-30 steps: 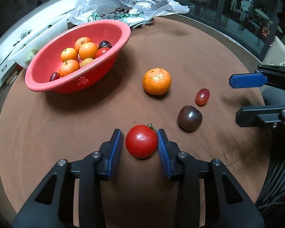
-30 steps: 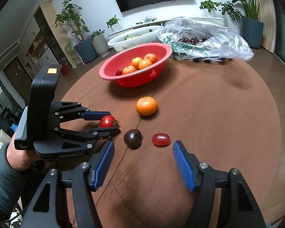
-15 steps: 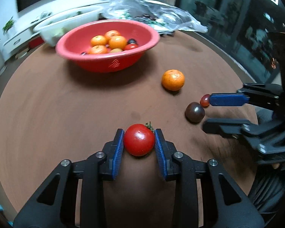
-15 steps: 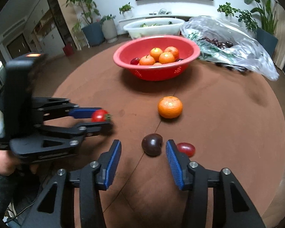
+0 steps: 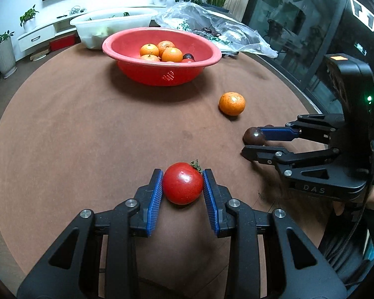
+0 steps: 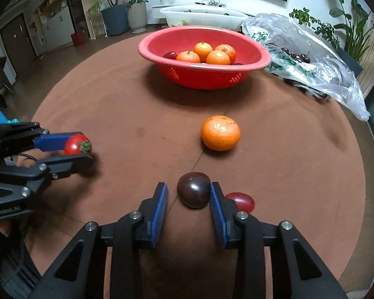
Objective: Organize fruits
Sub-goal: 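Grasp the dark plum with the right gripper while the left holds the tomato, then carry the tomato and plum into the red bowl and open both grippers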
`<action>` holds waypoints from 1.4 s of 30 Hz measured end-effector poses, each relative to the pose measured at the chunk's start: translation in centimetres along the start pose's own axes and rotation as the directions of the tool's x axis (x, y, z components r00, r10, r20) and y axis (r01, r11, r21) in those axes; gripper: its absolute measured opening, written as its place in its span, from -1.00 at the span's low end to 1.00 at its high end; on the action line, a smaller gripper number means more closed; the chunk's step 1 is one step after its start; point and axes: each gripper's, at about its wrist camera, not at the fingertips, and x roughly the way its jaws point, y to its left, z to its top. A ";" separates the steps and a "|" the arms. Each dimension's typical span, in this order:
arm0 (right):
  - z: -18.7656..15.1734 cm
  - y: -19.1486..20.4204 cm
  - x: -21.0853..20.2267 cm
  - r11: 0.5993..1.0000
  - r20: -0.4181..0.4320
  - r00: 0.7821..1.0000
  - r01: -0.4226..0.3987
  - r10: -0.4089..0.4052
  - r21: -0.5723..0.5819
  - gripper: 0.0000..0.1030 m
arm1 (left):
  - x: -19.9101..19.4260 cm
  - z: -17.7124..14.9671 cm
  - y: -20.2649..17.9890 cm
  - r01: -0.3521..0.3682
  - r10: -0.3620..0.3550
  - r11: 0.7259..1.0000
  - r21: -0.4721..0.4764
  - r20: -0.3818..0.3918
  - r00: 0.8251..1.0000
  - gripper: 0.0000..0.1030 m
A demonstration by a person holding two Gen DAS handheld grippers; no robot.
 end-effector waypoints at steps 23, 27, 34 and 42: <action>0.7 -1.4 -3.6 0.984 0.105 0.986 -0.138 0.125 0.116 -0.45 | -1.4 1.3 0.7 -0.002 0.004 0.999 -0.033 0.061 0.998 -0.41; 1.4 -4.0 -4.5 0.977 0.141 0.984 -0.133 0.109 0.170 -0.45 | -2.1 3.3 1.7 -0.019 0.023 0.999 -0.041 0.093 0.995 -0.41; 5.4 -9.3 -6.6 0.965 0.226 0.973 -0.099 0.043 0.242 -0.45 | -2.7 9.8 3.8 -0.080 0.082 0.997 -0.019 0.157 0.984 -0.41; 13.6 -8.0 -4.8 0.980 0.301 0.949 -0.143 0.096 0.138 -0.45 | 2.1 17.5 5.6 -0.149 0.144 0.989 0.021 0.145 0.979 -0.41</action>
